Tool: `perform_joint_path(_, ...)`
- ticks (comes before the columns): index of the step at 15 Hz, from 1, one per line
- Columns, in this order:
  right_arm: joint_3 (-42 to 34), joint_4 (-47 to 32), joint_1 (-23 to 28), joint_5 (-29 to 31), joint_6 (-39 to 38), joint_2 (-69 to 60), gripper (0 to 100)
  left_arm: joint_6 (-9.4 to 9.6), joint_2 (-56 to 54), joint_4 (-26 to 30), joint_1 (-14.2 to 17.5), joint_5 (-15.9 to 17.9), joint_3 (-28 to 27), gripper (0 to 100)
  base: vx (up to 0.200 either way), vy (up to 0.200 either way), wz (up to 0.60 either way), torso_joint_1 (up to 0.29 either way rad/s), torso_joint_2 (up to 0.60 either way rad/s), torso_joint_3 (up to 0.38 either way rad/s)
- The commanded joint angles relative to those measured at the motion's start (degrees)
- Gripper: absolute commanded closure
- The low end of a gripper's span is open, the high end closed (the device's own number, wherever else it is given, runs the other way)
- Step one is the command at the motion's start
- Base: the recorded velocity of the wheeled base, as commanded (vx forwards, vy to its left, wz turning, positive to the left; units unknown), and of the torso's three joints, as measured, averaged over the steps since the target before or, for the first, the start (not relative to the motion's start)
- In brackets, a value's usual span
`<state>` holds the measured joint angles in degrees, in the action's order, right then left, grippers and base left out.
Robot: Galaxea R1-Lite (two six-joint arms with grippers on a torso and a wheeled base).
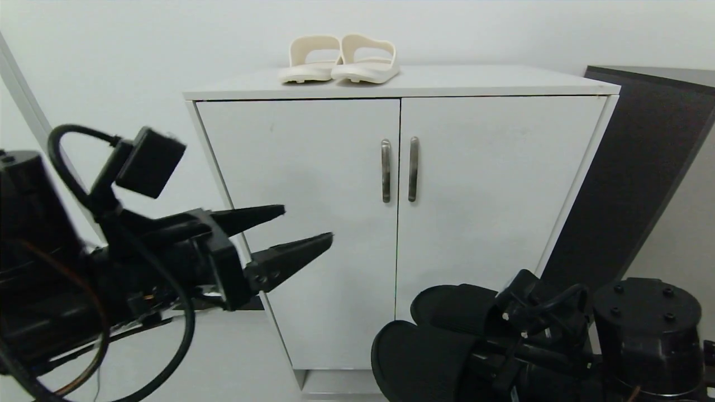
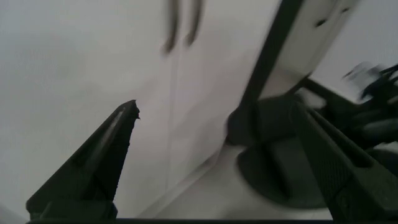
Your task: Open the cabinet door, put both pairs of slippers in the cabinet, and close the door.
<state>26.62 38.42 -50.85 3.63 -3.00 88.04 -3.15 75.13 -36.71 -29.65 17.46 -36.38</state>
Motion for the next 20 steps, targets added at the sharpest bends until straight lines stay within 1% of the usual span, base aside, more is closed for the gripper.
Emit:
perform_joint_path(1, 0.01, 0.07, 0.05, -0.12, -0.17, 0.99, 100, -1.86, 11.71, -0.3, -6.04, -0.14, -9.33, 0, 0.0, 0.0, 0.0, 0.0, 0.0, 0.0)
perform_joint_path(3, -0.17, 0.07, 0.13, -0.21, -0.25, 1.78, 100, -2.22, 17.15, 0.23, -8.32, 0.82, -17.15, 0, 0.0, 0.0, 0.0, 0.0, 0.0, 0.0)
perform_joint_path(4, -0.34, 0.07, 0.13, -0.29, -0.17, 1.87, 100, -3.1, 19.53, 0.67, -8.5, 2.49, -20.84, 0, 0.0, 0.0, 0.0, 0.0, 0.0, 0.0)
perform_joint_path(5, -0.34, 0.07, 0.13, -0.29, -0.25, 1.87, 100, -5.29, 21.81, 2.08, -8.5, 4.34, -24.53, 0, 0.0, 0.0, 0.0, 0.0, 0.0, 0.0)
perform_joint_path(6, -0.34, 0.07, 0.13, -0.29, -0.25, 1.78, 100, -7.23, 23.66, 3.83, -8.5, 7.15, -27.78, 0, 0.0, 0.0, 0.0, 0.0, 0.0, 0.0)
perform_joint_path(7, -0.43, 0.07, 0.22, -0.29, -0.25, 1.78, 100, -8.72, 24.98, 5.07, -8.32, 10.32, -30.07, 0, 0.0, 0.0, 0.0, 0.0, 0.0, 0.0)
perform_joint_path(8, -0.52, 0.07, 0.22, -1.08, -0.17, 1.96, 100, -10.92, 26.21, 5.15, -7.71, 13.66, -31.74, 0, 0.0, 0.0, 0.0, 0.0, 0.0, 0.0)
perform_joint_path(9, -0.61, 0.07, 0.4, -2.14, -0.17, 1.87, 100, -14.17, 27.44, 5.07, -6.91, 16.56, -33.94, 0, 0.0, 0.0, 0.0, 0.0, 0.0, 0.0)
perform_joint_path(10, -0.61, 0.07, 0.4, -2.23, -0.17, 1.87, 100, -15.31, 27.97, 5.15, -6.65, 17.44, -34.9, 0, 0.0, 0.0, 0.0, 0.0, 0.0, 0.0)
perform_joint_path(11, -0.61, 0.07, 0.4, -2.23, -0.17, 1.87, 100, -17.33, 29.9, 5.15, -6.21, 17.88, -37.8, 0, 0.0, 0.0, 0.0, 0.0, 0.0, 0.0)
perform_joint_path(12, -0.61, 0.07, 0.4, -2.23, -0.17, 1.87, 100, -17.51, 30.51, 5.15, -6.21, 17.61, -38.42, 0, 0.0, 0.0, 0.0, 0.0, 0.0, 0.0)
perform_joint_path(17, -0.61, 0.07, 0.4, -2.23, -0.17, 1.78, 100, -17.25, 30.69, 5.33, -5.77, 10.93, -38.68, 0, 0.0, 0.0, 0.0, 0.0, 0.0, 0.0)
perform_joint_path(18, -0.61, 0.07, 0.4, -2.23, -0.08, 1.7, 100, -17.16, 30.69, 5.33, -5.77, 10.67, -38.68, 0, 0.0, 0.0, 0.0, 0.0, 0.0, 0.0)
perform_joint_path(20, -0.61, 0.07, 0.4, -2.23, 0.1, 1.61, 100, -16.98, 30.69, 5.5, -5.42, 9.09, -38.77, 0, 0.0, 0.0, 0.0, 0.0, 0.0, 0.0)
